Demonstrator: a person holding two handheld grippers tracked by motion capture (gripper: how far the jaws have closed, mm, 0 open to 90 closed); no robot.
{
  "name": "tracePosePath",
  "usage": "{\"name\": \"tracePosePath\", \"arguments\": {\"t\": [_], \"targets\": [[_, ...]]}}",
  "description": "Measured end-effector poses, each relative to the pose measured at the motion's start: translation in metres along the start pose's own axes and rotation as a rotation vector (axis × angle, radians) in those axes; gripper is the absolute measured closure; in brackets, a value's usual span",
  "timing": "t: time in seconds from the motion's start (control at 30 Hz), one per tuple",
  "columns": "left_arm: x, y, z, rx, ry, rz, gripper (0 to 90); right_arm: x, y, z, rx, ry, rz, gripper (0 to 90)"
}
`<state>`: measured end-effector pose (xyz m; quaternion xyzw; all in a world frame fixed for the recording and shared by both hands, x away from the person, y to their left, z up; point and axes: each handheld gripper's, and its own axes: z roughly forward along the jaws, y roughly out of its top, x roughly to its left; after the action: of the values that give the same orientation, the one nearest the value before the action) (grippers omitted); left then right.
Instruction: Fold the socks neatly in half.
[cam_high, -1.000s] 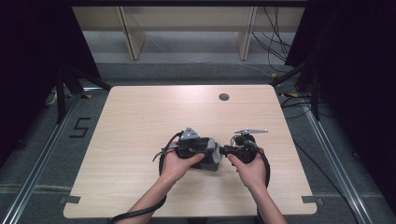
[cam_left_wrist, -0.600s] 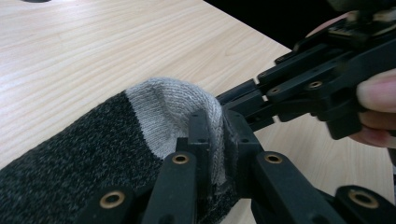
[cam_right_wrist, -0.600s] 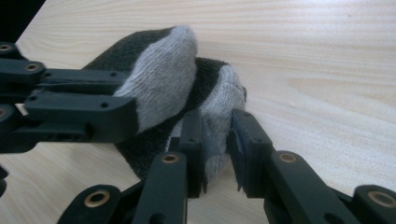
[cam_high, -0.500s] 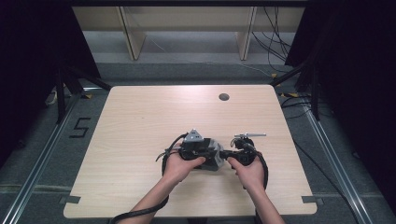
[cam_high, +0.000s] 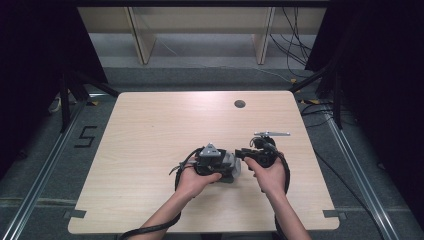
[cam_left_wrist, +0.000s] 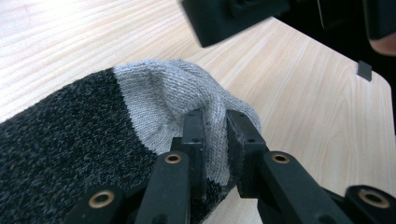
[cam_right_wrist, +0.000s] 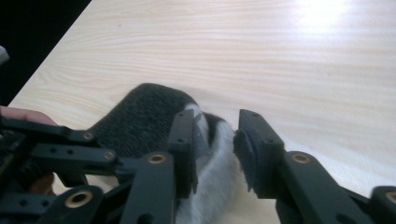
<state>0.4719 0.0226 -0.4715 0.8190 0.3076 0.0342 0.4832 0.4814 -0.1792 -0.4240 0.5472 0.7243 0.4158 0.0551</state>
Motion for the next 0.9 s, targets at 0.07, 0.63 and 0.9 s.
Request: {"name": "tracePosePath", "arguments": {"t": [0.07,0.63,0.9], "targets": [[-0.001,0.000,0.000,0.002,0.002,0.003,76.9,0.010,0.004,0.004,0.056,-0.015,0.029,62.6],[0.023,0.001,-0.050,-0.108,0.164,-0.090,58.2,-0.002,-0.007,0.025,0.098,-0.060,-0.086,80.8],[0.035,-0.026,-0.065,0.052,0.251,-0.046,64.0,-0.002,-0.016,0.029,0.093,-0.095,-0.112,81.6]]}}
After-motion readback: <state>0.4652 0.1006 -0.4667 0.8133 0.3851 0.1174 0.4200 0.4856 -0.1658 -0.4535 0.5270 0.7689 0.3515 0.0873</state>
